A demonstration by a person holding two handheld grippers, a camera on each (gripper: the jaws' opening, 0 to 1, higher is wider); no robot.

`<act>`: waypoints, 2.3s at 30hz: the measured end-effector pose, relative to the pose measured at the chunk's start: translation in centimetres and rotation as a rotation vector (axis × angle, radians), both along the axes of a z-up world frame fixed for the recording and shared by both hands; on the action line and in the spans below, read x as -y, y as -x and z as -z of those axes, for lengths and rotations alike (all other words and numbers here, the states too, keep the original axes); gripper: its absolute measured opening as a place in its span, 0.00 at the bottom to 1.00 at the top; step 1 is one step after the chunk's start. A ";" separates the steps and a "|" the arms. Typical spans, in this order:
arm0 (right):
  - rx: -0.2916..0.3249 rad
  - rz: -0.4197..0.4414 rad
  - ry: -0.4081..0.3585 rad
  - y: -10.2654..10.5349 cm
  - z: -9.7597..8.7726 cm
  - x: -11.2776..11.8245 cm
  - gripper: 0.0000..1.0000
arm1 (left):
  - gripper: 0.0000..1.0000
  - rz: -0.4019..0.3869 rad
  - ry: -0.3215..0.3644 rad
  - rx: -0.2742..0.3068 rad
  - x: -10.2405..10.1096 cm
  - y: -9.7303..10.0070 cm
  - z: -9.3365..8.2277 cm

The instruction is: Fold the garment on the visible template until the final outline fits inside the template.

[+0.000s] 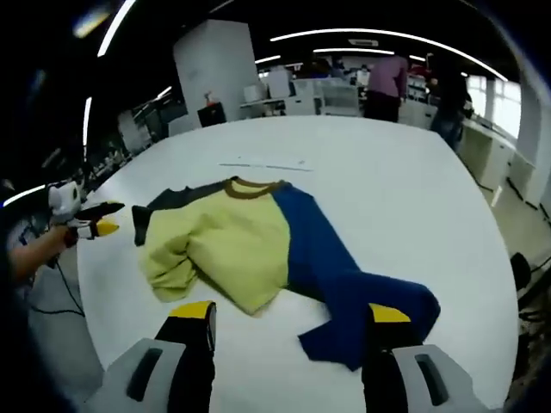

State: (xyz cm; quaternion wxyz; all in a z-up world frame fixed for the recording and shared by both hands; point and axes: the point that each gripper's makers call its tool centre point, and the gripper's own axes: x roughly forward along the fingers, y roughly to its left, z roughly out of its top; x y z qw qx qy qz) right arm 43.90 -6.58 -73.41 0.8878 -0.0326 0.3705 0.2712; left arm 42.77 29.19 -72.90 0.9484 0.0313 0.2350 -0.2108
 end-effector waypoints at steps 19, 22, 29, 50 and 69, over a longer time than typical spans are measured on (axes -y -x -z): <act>0.027 -0.207 -0.032 1.3 1.4 -5.2 0.67 | 0.55 0.170 0.017 -0.008 7.6 2.8 0.8; 0.027 -0.223 -0.039 1.7 1.3 -5.7 0.69 | 0.53 0.201 0.018 -0.008 9.0 3.1 0.8; 0.026 -0.249 -0.053 2.4 1.2 -6.6 0.73 | 0.45 0.284 -0.008 -0.010 12.5 3.8 1.5; 0.020 -0.310 -0.067 4.3 0.9 -7.7 0.92 | 0.37 0.510 -0.233 0.050 19.0 2.9 3.9; 0.017 -0.309 -0.056 5.1 1.1 -7.2 0.94 | 0.30 0.501 -0.307 -0.037 19.3 1.7 6.6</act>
